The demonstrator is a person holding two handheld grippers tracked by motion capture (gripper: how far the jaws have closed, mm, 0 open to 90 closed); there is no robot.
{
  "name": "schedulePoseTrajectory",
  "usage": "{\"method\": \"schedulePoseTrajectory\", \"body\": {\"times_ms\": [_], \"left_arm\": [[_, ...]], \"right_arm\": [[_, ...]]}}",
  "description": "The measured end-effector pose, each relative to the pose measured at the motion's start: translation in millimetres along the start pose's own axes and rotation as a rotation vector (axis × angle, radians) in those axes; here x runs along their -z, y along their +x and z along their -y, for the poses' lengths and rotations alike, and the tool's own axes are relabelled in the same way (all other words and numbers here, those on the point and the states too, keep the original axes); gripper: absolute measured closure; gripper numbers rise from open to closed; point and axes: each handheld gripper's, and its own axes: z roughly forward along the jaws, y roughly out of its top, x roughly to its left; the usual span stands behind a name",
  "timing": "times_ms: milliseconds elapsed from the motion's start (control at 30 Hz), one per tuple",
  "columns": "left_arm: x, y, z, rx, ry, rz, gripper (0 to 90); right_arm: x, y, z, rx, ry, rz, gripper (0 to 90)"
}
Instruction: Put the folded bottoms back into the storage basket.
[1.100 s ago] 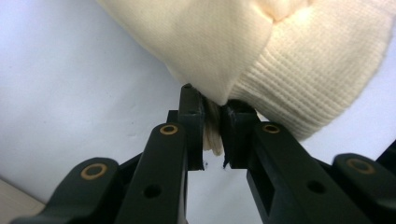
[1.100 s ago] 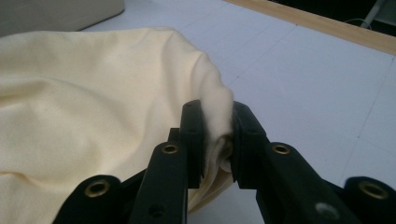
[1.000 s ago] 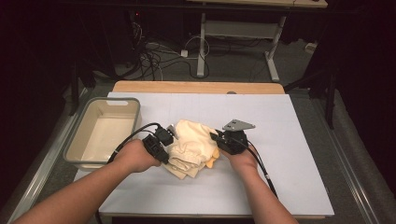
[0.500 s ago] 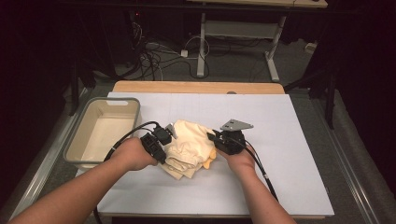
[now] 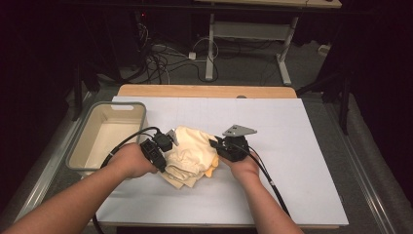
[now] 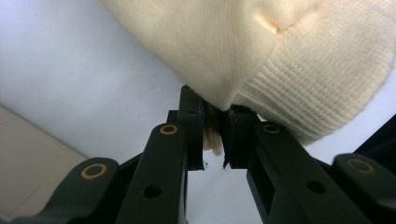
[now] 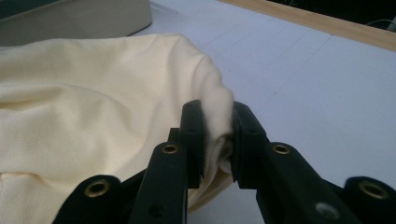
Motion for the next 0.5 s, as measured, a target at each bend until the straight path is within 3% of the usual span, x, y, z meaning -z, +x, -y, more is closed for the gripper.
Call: {"method": "schedulePoseTrajectory", "body": {"times_ms": [500], "left_arm": [[-3.8, 0.6, -0.1, -0.011, 0.038, -0.011, 78.6]], "right_arm": [[-7.3, 4.7, 1.7, 0.002, 0.02, -0.007, 79.2]]}}
